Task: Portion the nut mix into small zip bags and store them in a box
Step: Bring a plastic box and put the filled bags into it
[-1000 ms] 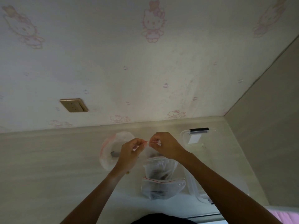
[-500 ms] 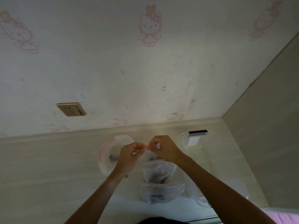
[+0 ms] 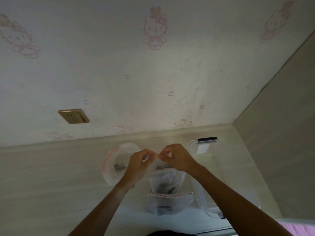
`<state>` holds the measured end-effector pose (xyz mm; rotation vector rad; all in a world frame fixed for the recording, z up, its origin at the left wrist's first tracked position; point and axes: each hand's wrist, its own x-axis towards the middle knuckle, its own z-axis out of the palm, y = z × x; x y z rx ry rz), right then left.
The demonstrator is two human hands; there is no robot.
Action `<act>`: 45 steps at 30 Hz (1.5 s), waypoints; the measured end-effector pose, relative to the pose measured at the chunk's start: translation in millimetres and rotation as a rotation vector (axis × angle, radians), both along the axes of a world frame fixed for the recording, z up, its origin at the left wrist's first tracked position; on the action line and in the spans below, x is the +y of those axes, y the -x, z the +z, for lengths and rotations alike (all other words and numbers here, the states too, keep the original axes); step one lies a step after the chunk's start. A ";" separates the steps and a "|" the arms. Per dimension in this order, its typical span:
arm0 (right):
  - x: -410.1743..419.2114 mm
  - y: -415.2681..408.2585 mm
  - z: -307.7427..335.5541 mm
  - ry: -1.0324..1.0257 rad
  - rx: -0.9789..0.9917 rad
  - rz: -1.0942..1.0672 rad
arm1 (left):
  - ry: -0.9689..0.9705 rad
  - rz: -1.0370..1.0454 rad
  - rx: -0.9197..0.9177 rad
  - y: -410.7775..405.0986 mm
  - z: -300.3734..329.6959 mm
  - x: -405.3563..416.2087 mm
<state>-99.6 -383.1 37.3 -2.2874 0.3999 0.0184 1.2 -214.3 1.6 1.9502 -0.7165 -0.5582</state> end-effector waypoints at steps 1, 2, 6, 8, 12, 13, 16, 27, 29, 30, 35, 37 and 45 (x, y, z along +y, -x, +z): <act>-3.5 2.0 0.3 -0.009 0.004 -0.017 | 0.000 0.004 -0.007 -1.3 0.4 0.1; -7.8 4.4 1.0 -0.012 0.007 -0.032 | -0.001 0.008 -0.009 -2.8 0.5 0.7; -16.4 14.6 3.5 -0.042 -0.017 -0.024 | -0.017 -0.017 0.000 -4.3 -0.5 4.8; -13.5 15.9 3.5 -0.022 -0.018 -0.022 | -0.033 -0.025 -0.006 -4.7 -0.4 4.7; -7.5 14.4 3.7 0.024 0.007 -0.008 | -0.030 -0.088 -0.019 -7.9 7.7 -0.2; -6.6 14.6 4.2 0.029 0.006 0.006 | -0.022 -0.114 -0.028 -7.8 9.5 -1.9; -9.7 18.2 4.3 0.070 0.011 0.037 | -0.002 -0.146 -0.063 -7.9 13.8 -4.9; -40.6 44.5 4.3 -0.002 0.061 -0.102 | -0.061 -0.166 -0.153 -21.6 10.7 9.6; -43.9 47.8 4.4 -0.052 0.058 -0.155 | -0.057 -0.166 -0.163 -23.6 10.9 14.0; -44.9 49.6 5.0 -0.064 0.048 -0.183 | -0.049 -0.165 -0.161 -24.8 11.4 16.1; -42.4 54.5 4.0 -0.064 -0.025 -0.195 | -0.056 -0.147 -0.099 -26.1 13.3 22.7; -39.1 56.0 0.9 -0.052 -0.018 -0.143 | -0.059 -0.135 -0.087 -22.5 9.9 24.0; -31.6 70.3 -6.5 0.124 0.165 0.086 | -0.200 -0.239 -0.098 3.8 -0.9 40.2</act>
